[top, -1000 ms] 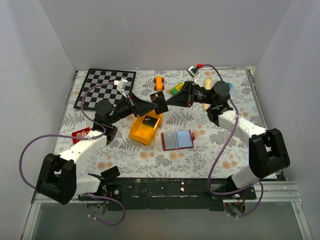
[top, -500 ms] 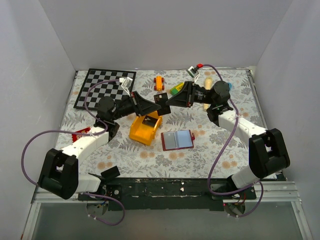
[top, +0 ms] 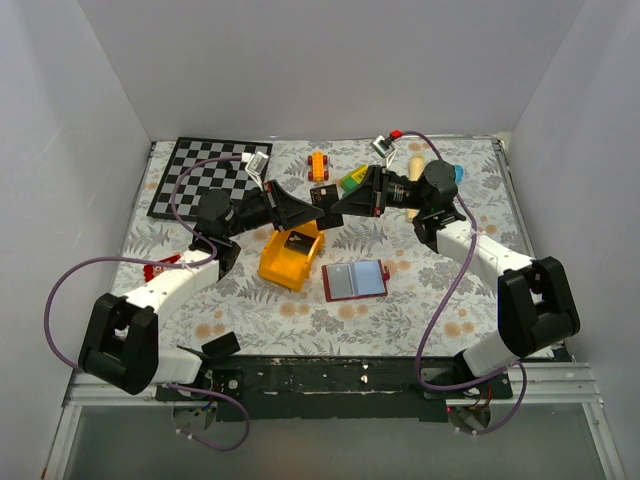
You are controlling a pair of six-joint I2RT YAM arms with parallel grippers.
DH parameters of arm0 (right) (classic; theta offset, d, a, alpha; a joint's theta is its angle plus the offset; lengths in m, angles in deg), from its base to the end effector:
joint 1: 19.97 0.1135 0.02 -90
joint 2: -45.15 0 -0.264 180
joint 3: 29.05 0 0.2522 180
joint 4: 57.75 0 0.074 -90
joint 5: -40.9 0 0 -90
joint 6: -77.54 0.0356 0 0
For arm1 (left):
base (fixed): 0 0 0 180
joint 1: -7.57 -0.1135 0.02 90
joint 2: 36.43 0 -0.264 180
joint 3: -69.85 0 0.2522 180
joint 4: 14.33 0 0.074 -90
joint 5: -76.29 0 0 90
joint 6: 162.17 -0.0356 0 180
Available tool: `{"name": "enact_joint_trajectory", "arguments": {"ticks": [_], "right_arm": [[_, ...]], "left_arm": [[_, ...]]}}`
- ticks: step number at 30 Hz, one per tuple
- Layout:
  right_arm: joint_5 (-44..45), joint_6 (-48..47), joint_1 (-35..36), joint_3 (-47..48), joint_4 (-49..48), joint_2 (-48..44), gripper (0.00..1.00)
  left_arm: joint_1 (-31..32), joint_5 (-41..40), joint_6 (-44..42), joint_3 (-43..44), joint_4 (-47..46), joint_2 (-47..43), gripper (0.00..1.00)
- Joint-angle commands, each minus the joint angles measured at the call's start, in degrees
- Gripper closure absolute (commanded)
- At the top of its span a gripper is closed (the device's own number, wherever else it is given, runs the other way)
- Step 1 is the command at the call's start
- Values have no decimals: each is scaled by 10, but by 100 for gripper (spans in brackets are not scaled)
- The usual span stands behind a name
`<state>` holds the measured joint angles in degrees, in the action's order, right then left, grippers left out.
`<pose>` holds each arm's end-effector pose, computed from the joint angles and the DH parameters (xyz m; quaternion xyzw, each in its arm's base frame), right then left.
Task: Put the credit cards into the card holder
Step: Pick up the credit card from the storage box, then insert the credit card into the card holder.
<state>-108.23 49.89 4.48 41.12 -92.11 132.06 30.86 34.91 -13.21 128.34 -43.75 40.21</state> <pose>0.2925 0.1666 0.3324 -0.2098 0.6151 0.6940 0.3099 0.2598 -0.1409 0.3109 0.1259 0.6477 -0.6601 0.3590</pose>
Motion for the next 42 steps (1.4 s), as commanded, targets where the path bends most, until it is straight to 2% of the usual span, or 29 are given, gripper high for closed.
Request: {"name": "enact_joint_trajectory", "arguments": {"ticks": [1, 9, 12, 13, 15, 16, 19, 20, 22, 25, 27, 29, 30, 36, 42], "right_arm": [[-7, -12, 2, 21, -9, -22, 78], [-6, -9, 2, 20, -14, -22, 89], [-6, -9, 2, 19, -15, -21, 99], [-7, -10, 2, 17, -15, -23, 99], [-1, -17, 2, 15, -6, -27, 99], [4, -34, 1, 18, 38, -31, 99], [45, -111, -5, 25, 180, -59, 99], [66, -137, -11, 24, 230, -73, 99], [115, -195, -18, 18, 321, -100, 99], [188, -254, -27, 18, 440, -132, 99], [226, -280, -33, 6, 496, -151, 99], [261, -283, -36, -24, 504, -173, 99], [271, -283, -38, -39, 506, -183, 99], [313, -295, -54, -68, 571, -199, 99], [351, -309, -63, -82, 591, -216, 99]], "left_arm": [[5, 15, -8, 21, 0, 1, 100], [8, 21, -7, 21, -1, 5, 100], [8, 23, -4, 18, -5, 5, 100], [8, 24, -4, 18, -4, 5, 100], [8, 26, -8, 18, 1, 4, 83], [6, 30, -17, 21, 10, 2, 78], [-12, 23, -57, 47, 85, -15, 46], [-21, 18, -72, 54, 112, -20, 38], [-35, 1, -98, 62, 167, -32, 27], [-46, -21, -126, 70, 227, -33, 25], [-32, -63, -189, 103, 316, -40, 26], [-1, -133, -254, 129, 407, -54, 26], [3, -149, -263, 130, 424, -59, 26], [26, -159, -256, 101, 428, -46, 28], [64, -188, -246, 113, 447, -1, 21]]}}
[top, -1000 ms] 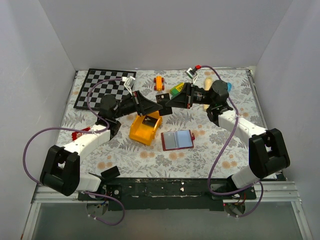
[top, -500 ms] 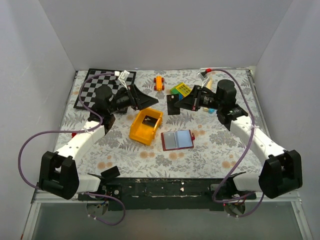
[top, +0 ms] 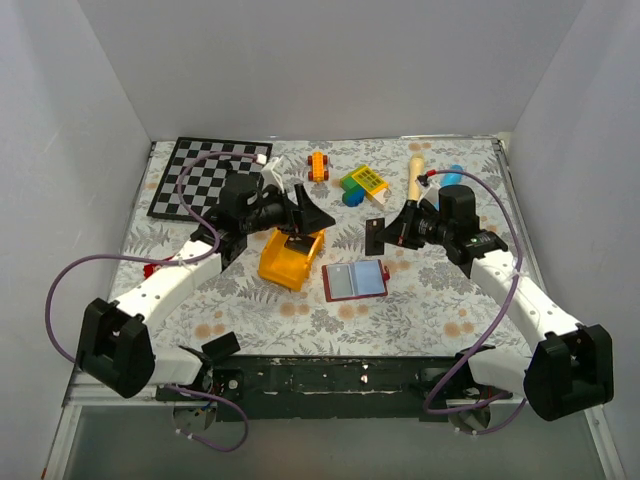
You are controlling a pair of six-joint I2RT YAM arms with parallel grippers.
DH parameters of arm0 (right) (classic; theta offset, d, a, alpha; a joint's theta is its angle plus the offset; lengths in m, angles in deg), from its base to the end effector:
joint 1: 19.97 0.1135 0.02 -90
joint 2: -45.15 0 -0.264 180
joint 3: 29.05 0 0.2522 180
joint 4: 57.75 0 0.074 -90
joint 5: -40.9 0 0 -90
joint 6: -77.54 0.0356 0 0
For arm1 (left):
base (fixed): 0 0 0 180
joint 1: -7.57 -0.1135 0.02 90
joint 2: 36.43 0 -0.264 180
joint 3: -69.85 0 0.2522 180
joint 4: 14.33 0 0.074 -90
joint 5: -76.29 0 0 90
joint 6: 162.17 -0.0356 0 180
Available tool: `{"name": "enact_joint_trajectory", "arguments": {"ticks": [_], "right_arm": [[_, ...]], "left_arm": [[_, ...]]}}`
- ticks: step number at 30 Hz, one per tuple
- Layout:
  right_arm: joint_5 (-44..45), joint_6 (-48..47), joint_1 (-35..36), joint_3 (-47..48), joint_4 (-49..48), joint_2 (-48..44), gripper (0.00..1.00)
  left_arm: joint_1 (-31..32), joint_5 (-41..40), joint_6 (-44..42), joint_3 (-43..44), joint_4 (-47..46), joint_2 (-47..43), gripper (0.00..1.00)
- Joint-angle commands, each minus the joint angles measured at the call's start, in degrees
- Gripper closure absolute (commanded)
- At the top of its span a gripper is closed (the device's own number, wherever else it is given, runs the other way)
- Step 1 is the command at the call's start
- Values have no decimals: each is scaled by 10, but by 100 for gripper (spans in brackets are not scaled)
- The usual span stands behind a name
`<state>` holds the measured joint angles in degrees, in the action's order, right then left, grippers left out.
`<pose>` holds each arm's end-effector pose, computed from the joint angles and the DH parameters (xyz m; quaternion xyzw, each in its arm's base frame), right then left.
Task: Put the credit cards into the card holder
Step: Insert the credit card into the card holder.
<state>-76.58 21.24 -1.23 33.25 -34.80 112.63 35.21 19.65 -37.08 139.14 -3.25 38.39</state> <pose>0.2439 0.1001 0.2848 -0.0126 0.8420 0.4034 0.3580 0.2578 -0.1571 0.3143 0.1213 0.7776 -0.4944 0.3690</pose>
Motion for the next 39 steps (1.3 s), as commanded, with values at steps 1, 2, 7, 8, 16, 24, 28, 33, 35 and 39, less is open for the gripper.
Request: {"name": "enact_joint_trajectory", "arguments": {"ticks": [1, 2, 7, 8, 16, 24, 28, 33, 35, 39], "right_arm": [[36, -23, -8, 1, 29, -20, 99], [39, -23, -9, 6, 45, -22, 99], [42, -16, -21, -12, 83, -38, 99], [40, -19, -24, -14, 97, -39, 99], [-37, -17, -31, -79, 73, -48, 99], [-98, -71, -34, -72, 61, 17, 99], [-115, -61, -34, -84, 30, 35, 99], [-107, -76, -34, -78, 34, 48, 99], [-111, -89, -34, -76, 36, 56, 99], [-107, -97, -34, -78, 15, 72, 99]], "left_arm": [[23, -40, -6, 6, 48, 16, 14], [28, -43, -6, 9, 56, 16, 9], [60, -87, -27, -2, 95, -14, 2], [60, -94, -25, -15, 97, -12, 2], [92, -73, -23, -26, 118, 37, 2], [106, -85, 14, -40, 72, 104, 24], [107, -93, 7, -19, 58, 147, 39], [109, -119, -9, 19, 74, 190, 49], [109, -127, -17, 33, 90, 209, 54], [110, -155, -25, 46, 101, 234, 63]]}}
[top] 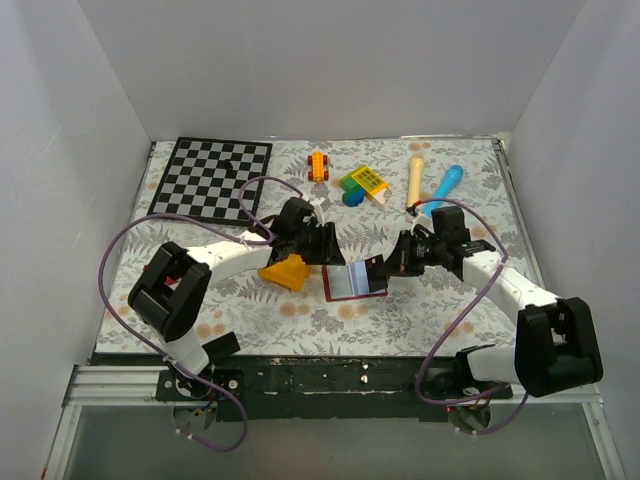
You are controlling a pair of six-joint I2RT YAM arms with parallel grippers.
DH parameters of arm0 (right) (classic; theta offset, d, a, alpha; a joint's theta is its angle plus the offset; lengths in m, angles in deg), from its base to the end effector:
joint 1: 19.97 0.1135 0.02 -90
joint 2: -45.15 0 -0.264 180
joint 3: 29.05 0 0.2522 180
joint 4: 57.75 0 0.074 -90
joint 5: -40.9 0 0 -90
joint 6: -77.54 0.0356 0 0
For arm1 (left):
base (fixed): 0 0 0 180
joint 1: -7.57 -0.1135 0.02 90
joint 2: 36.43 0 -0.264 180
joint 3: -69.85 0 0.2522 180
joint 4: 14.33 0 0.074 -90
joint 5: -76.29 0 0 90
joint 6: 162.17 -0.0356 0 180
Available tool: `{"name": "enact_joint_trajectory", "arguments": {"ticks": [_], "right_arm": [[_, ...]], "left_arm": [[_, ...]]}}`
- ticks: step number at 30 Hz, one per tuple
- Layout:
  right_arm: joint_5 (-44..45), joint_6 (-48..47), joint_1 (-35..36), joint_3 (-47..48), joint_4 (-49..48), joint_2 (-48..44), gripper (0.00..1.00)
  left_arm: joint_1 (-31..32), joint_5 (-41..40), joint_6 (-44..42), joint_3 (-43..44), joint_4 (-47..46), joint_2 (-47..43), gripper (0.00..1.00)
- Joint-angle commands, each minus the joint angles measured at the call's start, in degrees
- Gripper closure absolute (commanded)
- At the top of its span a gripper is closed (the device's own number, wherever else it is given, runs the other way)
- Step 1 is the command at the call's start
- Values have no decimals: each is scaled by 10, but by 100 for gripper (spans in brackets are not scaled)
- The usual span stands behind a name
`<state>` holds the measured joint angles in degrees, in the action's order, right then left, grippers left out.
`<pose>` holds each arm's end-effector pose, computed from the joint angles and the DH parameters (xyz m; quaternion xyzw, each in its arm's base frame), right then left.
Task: Put the credit cards into the card holder
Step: Insert the credit card into the card holder.
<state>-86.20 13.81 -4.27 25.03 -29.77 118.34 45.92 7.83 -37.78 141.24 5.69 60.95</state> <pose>0.2365 0.0888 0.2087 -0.0346 0.8893 0.4006 0.2177 0.2703 -0.2305 0.1877 0.1014 0.9079 -0.3577 0.1935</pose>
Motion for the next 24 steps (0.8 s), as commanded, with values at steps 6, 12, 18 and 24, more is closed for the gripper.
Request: {"name": "enact_joint_trajectory", "arguments": {"ticks": [6, 12, 18, 24], "right_arm": [[-27, -17, -3, 14, -71, 45, 99], [-45, -21, -3, 13, -102, 64, 99], [-58, -28, -3, 10, -136, 100, 99], [-70, -1, -3, -4, -211, 137, 99]], "left_arm": [[5, -82, -38, 65, 30, 39, 72], [6, -154, -81, 107, 99, 55, 77], [4, -225, -92, 91, 128, 45, 79], [1, -217, -96, 93, 124, 44, 79]]}}
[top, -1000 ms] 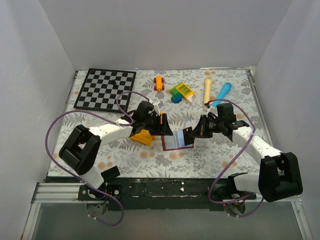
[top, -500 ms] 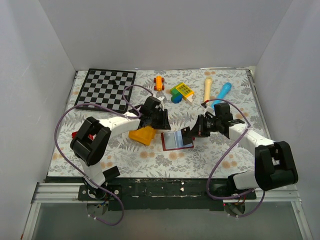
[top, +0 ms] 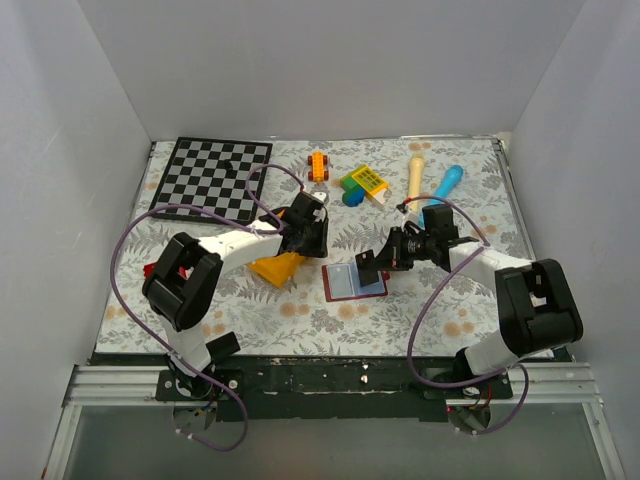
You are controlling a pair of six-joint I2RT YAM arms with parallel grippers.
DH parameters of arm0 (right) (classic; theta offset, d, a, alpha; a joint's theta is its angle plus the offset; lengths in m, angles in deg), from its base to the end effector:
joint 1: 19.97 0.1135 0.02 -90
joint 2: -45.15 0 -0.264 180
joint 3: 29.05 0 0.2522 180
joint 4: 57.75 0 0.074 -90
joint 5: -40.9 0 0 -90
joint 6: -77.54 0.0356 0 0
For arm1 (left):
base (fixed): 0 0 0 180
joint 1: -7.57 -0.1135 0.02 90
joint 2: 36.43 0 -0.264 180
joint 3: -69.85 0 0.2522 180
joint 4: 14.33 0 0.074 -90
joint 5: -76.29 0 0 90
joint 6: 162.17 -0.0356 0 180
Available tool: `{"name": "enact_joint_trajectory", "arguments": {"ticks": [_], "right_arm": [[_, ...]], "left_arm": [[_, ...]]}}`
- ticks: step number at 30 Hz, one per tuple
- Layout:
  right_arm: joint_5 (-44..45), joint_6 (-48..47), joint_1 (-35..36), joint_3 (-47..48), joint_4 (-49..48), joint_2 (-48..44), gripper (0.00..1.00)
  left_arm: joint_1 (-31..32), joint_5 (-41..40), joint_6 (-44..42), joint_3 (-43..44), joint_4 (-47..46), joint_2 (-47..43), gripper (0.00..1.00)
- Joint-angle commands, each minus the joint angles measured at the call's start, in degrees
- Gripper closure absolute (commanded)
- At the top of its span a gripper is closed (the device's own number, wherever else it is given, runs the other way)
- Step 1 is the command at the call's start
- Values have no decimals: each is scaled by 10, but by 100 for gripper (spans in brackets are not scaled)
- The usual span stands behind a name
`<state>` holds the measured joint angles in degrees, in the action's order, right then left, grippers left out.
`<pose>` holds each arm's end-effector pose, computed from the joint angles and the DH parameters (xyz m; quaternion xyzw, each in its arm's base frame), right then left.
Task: Put the credit cards into the card holder
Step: Insert the credit card into the card holder.
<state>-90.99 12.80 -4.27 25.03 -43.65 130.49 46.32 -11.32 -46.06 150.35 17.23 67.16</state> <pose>0.2677 0.0999 0.1742 -0.0633 0.8723 0.4339 0.2166 0.2934 -0.2374 0.1818 0.1112 0.9461 -0.1796 0.2456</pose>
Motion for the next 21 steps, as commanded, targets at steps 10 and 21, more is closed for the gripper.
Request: {"name": "enact_joint_trajectory", "arguments": {"ticks": [10, 21], "right_arm": [[-42, 18, -3, -28, -126, 33, 99], [-27, 38, -3, -40, -155, 63, 99]], "left_arm": [[6, 25, 7, -56, -26, -53, 87], [56, 5, 55, -88, -46, -52, 98]]}}
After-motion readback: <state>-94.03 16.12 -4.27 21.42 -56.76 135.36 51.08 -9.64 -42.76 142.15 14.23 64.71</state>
